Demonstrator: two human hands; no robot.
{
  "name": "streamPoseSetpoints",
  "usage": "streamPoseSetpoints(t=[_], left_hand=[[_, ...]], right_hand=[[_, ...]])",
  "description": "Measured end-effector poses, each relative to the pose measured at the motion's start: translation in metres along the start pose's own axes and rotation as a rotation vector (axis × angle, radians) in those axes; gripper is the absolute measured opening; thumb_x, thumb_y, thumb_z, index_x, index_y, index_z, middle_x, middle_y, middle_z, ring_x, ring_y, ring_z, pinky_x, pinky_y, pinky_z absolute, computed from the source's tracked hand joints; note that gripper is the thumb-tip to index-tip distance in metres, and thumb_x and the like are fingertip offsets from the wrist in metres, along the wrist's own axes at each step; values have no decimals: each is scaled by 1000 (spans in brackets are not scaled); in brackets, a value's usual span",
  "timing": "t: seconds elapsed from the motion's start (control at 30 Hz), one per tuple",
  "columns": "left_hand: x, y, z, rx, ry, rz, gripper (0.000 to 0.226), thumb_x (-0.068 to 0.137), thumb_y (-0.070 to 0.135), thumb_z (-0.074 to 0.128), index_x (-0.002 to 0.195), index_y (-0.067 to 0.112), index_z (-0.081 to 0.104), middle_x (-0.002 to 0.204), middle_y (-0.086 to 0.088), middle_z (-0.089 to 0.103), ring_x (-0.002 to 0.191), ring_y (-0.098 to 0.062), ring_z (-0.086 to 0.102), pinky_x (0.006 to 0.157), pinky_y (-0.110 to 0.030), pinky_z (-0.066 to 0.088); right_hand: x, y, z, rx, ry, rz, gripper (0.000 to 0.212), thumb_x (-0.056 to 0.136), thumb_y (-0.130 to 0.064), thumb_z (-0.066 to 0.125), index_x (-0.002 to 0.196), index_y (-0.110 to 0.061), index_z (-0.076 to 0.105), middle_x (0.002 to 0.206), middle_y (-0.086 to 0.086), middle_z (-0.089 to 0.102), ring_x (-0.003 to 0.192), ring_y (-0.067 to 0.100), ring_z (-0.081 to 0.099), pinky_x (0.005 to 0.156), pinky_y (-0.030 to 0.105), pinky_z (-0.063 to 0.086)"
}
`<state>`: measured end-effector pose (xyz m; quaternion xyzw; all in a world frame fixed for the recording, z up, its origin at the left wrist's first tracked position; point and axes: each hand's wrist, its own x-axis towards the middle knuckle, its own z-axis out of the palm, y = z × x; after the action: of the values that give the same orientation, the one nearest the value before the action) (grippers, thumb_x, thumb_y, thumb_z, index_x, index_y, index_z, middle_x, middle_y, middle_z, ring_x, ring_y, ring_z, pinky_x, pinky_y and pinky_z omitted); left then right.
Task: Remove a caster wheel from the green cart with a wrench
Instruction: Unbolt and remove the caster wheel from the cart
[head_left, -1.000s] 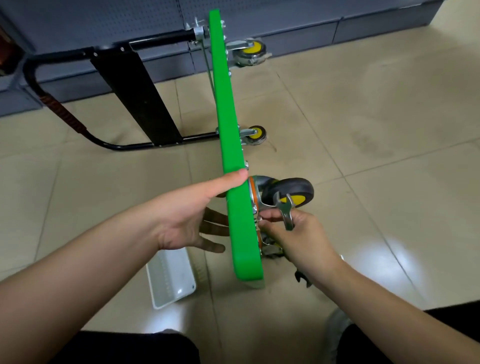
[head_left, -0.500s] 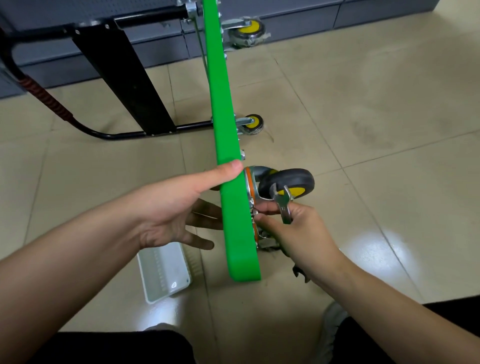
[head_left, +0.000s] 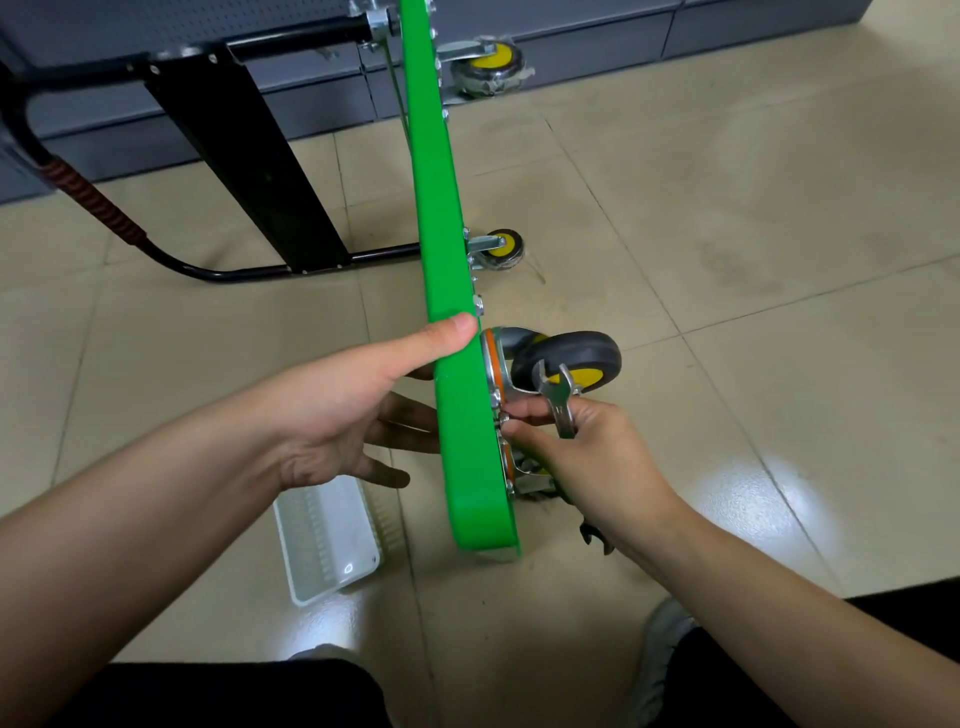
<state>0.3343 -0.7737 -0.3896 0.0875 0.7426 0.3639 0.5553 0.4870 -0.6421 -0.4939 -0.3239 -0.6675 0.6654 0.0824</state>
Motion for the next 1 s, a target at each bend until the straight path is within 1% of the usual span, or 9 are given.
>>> streamPoseSetpoints(t=[0.13, 0.2, 0.43, 0.53, 0.7, 0.77, 0.9, 0.93, 1.0], left_hand=[[0, -1, 0, 6, 2, 8, 81, 61, 79, 62, 125, 30, 62, 105, -12, 77, 103, -27, 73, 105, -60, 44], [0, -1, 1, 16, 5, 11, 82, 60, 80, 61, 126, 30, 62, 104, -11, 77, 101, -26, 73, 105, -61, 44], [1, 0, 0, 23, 14, 9, 86, 59, 79, 62, 128, 28, 60, 106, -12, 77, 103, -27, 73, 105, -60, 43], [1, -1, -1, 21, 11, 8, 85, 60, 79, 62, 127, 28, 60, 105, -12, 77, 102, -27, 73, 106, -61, 42], [2, 1, 0, 27, 1, 10, 79, 66, 81, 66, 125, 30, 61, 106, -13, 77, 104, -27, 73, 107, -60, 41], [2, 1, 0, 29, 2, 11, 80, 63, 81, 63, 125, 30, 61, 106, -13, 77, 104, -27, 73, 107, -60, 41], [2, 0, -1, 32, -4, 12, 81, 61, 80, 60, 126, 31, 61, 106, -12, 77, 104, -27, 72, 108, -62, 40], [2, 0, -1, 33, -5, 13, 81, 61, 80, 60, 126, 31, 61, 106, -12, 77, 105, -27, 72, 108, -62, 40], [2, 0, -1, 32, -5, 13, 82, 61, 80, 60, 126, 31, 60, 106, -13, 77, 105, -28, 72, 109, -63, 39]], right_hand=[[-1, -2, 1, -32, 21, -13, 8, 89, -30, 75, 91, -23, 79, 91, -11, 77, 92, 9, 71, 80, 31, 58], [0, -4, 2, -46, 28, -26, 10, 90, -30, 74, 90, -22, 78, 88, -10, 77, 87, 6, 71, 79, 28, 56], [0, -6, 4, -1, 8, 25, 13, 94, -29, 70, 86, -26, 80, 89, -8, 78, 92, 16, 72, 87, 43, 58], [1, -7, 4, 8, 4, 42, 15, 94, -25, 69, 84, -30, 80, 90, -9, 78, 95, 13, 72, 96, 44, 55], [1, -6, 4, -59, 10, 29, 23, 95, -38, 66, 84, -23, 80, 85, -3, 77, 88, 24, 71, 88, 54, 56], [2, -6, 6, -61, 6, 18, 25, 96, -38, 66, 84, -21, 80, 84, -3, 77, 87, 23, 70, 88, 52, 56], [-2, -9, 8, 18, 0, -3, 25, 98, -29, 64, 78, -28, 78, 79, 2, 76, 75, 9, 66, 77, 33, 49], [-2, -9, 9, 31, 1, -4, 27, 98, -29, 64, 75, -31, 78, 79, 3, 76, 74, 10, 65, 76, 32, 47], [-2, -9, 8, 39, -2, 17, 24, 97, -35, 65, 77, -31, 79, 82, 8, 75, 72, 23, 61, 70, 37, 46]])
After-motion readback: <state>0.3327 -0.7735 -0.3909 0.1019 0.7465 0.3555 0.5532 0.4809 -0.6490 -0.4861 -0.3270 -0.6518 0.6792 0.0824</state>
